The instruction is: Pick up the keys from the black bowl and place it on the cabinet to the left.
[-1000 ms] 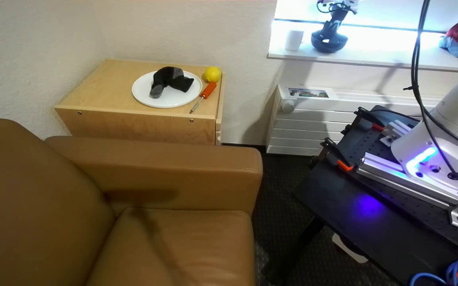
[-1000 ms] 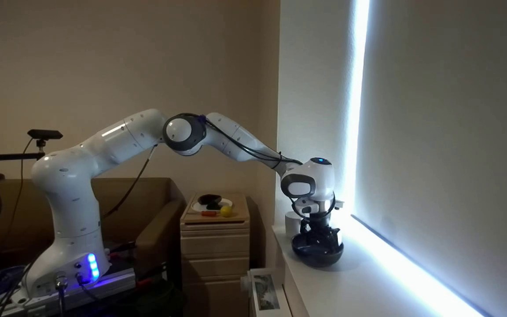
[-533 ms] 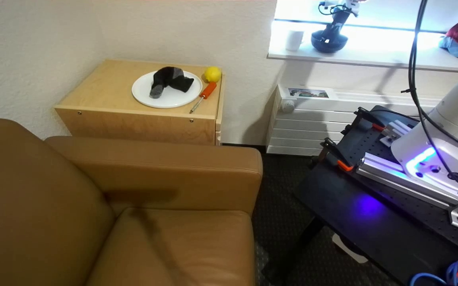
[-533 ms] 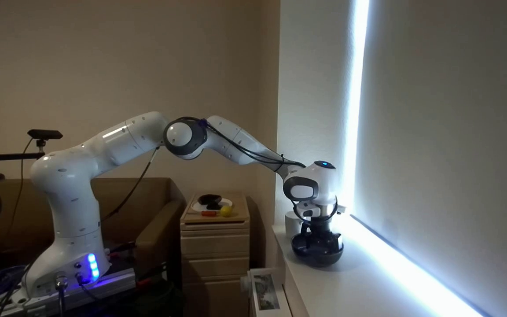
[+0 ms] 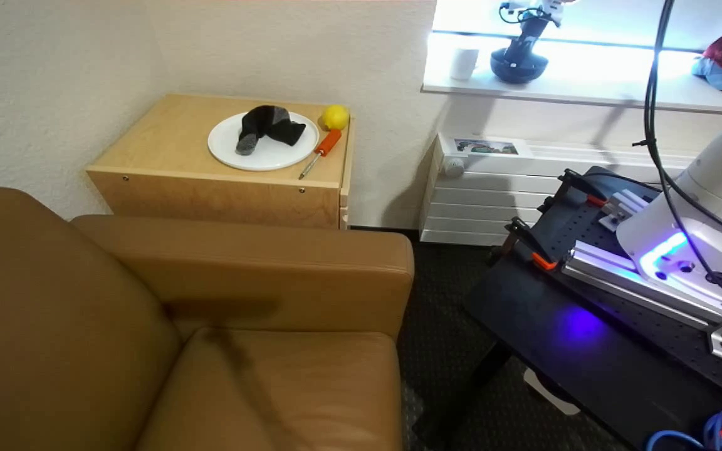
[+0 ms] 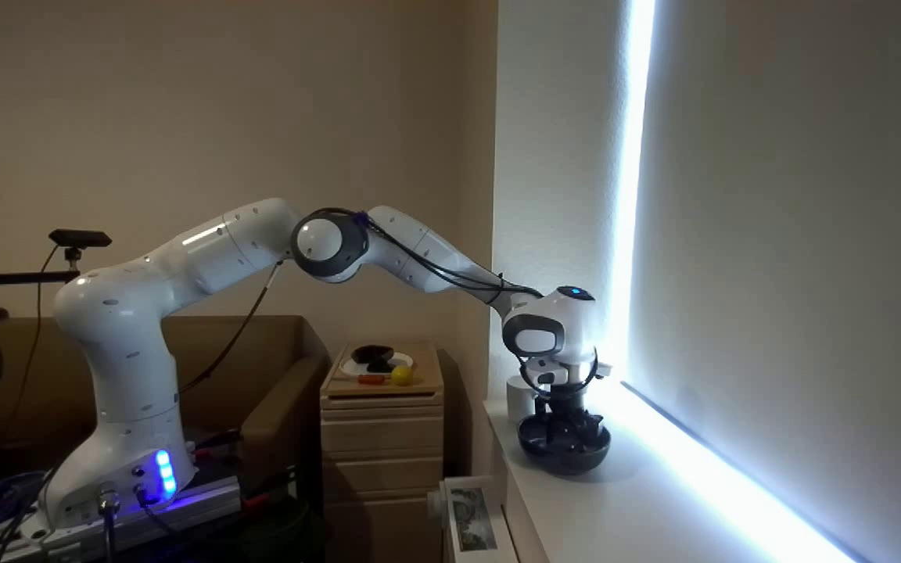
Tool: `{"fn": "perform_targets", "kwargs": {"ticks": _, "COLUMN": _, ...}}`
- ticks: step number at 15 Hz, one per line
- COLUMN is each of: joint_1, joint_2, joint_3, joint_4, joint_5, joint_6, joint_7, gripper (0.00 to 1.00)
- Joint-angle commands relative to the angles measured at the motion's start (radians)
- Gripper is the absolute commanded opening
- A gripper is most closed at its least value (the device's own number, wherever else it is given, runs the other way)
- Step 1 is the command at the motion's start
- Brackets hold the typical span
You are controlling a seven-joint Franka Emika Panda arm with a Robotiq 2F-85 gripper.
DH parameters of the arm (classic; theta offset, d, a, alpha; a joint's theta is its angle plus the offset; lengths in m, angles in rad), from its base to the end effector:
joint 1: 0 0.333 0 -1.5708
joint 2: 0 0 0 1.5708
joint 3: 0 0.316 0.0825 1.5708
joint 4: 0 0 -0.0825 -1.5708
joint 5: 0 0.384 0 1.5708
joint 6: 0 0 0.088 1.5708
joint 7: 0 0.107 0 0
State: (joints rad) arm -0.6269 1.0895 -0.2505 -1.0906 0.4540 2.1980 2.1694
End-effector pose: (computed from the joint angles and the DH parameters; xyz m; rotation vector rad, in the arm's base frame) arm 0.5542 -0.5417 0.1625 0.0414 2.9876 0.0813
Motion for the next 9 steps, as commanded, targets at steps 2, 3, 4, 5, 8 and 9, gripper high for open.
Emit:
{"fn": "perform_targets", "kwargs": {"ticks": 2, "joint_1": -0.014, "joint_2": 0.007, "joint_3": 0.023, "joint_4": 0.009, "joint_5": 0.014, "joint_6": 0.009, "joint_7": -0.042, "gripper": 0.38}}
{"fn": "perform_targets", "kwargs": {"ticks": 3, "joint_1": -0.014, "joint_2": 0.008, "joint_3": 0.021, "joint_4": 0.012, "joint_5": 0.012, "joint_6": 0.010, "joint_7": -0.045, "gripper": 0.32}}
{"fn": "perform_targets", "kwargs": {"ticks": 4, "joint_1": -0.015, "joint_2": 0.009, "joint_3": 0.019, "joint_4": 0.014, "joint_5": 0.011, "joint_6": 0.010, "joint_7": -0.047, "gripper": 0.23}}
{"fn": "perform_targets", "kwargs": {"ticks": 5, "joint_1": -0.014, "joint_2": 0.009, "joint_3": 0.018, "joint_4": 0.013, "joint_5": 0.010, "joint_6": 0.013, "joint_7": -0.049, "gripper": 0.18}}
{"fn": "perform_targets", "kwargs": {"ticks": 8, "joint_1": -0.015, "joint_2": 0.008, "joint_3": 0.015, "joint_4": 0.015, "joint_5": 0.007, "joint_6": 0.014, "joint_7": -0.063, "gripper": 0.02}}
{"fn": "perform_targets", "kwargs": {"ticks": 9, "joint_1": -0.013, "joint_2": 0.004, "joint_3": 0.017, "joint_4": 0.010, "joint_5": 0.005, "joint_6": 0.012, "joint_7": -0.071, "gripper": 0.03}}
